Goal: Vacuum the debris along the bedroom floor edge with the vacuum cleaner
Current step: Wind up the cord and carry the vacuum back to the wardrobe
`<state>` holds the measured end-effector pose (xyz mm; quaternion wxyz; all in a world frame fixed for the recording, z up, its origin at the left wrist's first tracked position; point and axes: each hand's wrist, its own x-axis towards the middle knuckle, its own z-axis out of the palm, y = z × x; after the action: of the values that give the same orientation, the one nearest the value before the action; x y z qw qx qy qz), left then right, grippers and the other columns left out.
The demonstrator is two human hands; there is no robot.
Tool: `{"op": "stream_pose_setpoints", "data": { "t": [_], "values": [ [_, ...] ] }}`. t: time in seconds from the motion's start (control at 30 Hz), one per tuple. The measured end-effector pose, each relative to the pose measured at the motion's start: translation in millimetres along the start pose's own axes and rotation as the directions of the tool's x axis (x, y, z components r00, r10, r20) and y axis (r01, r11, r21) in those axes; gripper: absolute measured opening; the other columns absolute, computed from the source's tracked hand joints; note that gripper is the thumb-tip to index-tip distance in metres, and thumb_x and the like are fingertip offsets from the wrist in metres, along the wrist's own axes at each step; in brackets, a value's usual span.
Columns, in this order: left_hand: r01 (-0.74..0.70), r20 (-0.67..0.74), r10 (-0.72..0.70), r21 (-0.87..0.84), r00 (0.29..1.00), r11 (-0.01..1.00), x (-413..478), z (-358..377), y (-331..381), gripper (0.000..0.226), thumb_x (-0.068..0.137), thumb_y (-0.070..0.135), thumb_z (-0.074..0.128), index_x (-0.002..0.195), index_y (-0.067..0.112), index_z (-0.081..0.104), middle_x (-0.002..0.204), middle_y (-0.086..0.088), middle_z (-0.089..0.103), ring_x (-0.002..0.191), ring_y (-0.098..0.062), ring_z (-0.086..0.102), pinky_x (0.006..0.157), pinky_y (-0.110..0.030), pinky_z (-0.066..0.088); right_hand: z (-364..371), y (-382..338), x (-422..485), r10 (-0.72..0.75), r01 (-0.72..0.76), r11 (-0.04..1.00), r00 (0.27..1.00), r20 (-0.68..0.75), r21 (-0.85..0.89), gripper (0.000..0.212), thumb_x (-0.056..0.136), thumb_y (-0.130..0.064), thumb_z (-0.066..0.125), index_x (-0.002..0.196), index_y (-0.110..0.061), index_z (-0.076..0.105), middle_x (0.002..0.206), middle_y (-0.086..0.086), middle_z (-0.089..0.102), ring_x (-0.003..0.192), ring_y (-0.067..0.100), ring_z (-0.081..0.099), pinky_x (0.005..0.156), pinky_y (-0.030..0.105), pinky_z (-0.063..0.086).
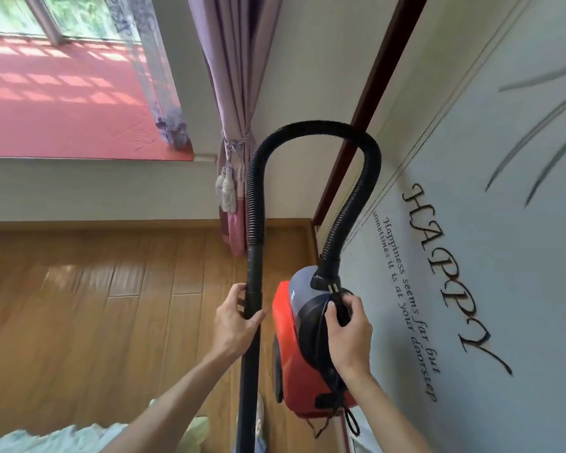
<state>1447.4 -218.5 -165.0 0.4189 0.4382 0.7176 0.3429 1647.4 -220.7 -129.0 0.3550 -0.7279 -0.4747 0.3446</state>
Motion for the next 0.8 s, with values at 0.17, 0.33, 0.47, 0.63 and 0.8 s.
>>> {"op": "stream_pose_setpoints", "data": {
  "t": [0.17,0.33,0.47,0.63,0.8],
  "values": [
    [0.033,-0.01,-0.034,-0.001,0.999,0.999,63.2,6.5,-13.3,0.046,0.081,0.018,0.08,0.118,0.024,0.053,0.091,0.009,0.064,0.082,-0.012,0.068,0.071,-0.035,0.063,41.1,8.6,48.6,0.036,-0.035,0.999,0.999,0.011,-0.013,0.007,0.098,-0.022,0.06,0.102,-0.025,0.055,0.09,-0.021,0.062,0.084,-0.011,0.059,0.071,0.008,0.043],
    [0.079,-0.012,-0.079,0.002,0.997,0.997,112.8,22.7,-36.8,0.046,0.082,0.018,0.08,0.117,0.027,0.051,0.093,0.009,0.064,0.083,-0.012,0.068,0.071,-0.035,0.062,77.5,31.4,91.2,0.062,-0.06,0.998,0.997,0.055,-0.037,0.005,0.098,-0.019,0.059,0.102,-0.02,0.056,0.085,-0.012,0.065,0.078,-0.009,0.06,0.064,0.003,0.045],
    [0.121,-0.012,-0.121,0.011,0.993,0.993,142.0,42.6,-58.7,0.049,0.082,0.017,0.079,0.121,0.023,0.05,0.092,0.011,0.062,0.081,-0.008,0.067,0.071,-0.028,0.06,103.6,57.0,128.4,0.106,-0.103,0.993,0.993,0.057,-0.051,0.006,0.097,-0.02,0.06,0.102,-0.022,0.056,0.082,-0.012,0.066,0.076,-0.003,0.063,0.062,0.009,0.048],
    [0.18,0.004,-0.18,0.03,0.984,0.983,179.7,78.4,-96.9,0.051,0.081,0.02,0.08,0.122,0.027,0.05,0.094,0.012,0.063,0.081,-0.006,0.067,0.069,-0.024,0.058,136.7,97.9,176.8,0.133,-0.128,0.989,0.988,0.081,-0.07,0.007,0.097,-0.02,0.06,0.103,-0.021,0.056,0.075,-0.01,0.064,0.067,0.003,0.062,0.056,0.011,0.047],
    [0.245,0.041,-0.247,0.058,0.968,0.968,225.8,130.6,-148.7,0.055,0.081,0.025,0.08,0.127,0.027,0.049,0.097,0.015,0.062,0.081,-0.007,0.067,0.07,-0.028,0.06,170.9,155.9,220.8,0.155,-0.147,0.984,0.985,0.081,-0.099,0.011,0.098,-0.021,0.059,0.108,-0.018,0.056,0.082,-0.018,0.061,0.078,-0.018,0.056,0.059,0.004,0.044]
  ]
}}
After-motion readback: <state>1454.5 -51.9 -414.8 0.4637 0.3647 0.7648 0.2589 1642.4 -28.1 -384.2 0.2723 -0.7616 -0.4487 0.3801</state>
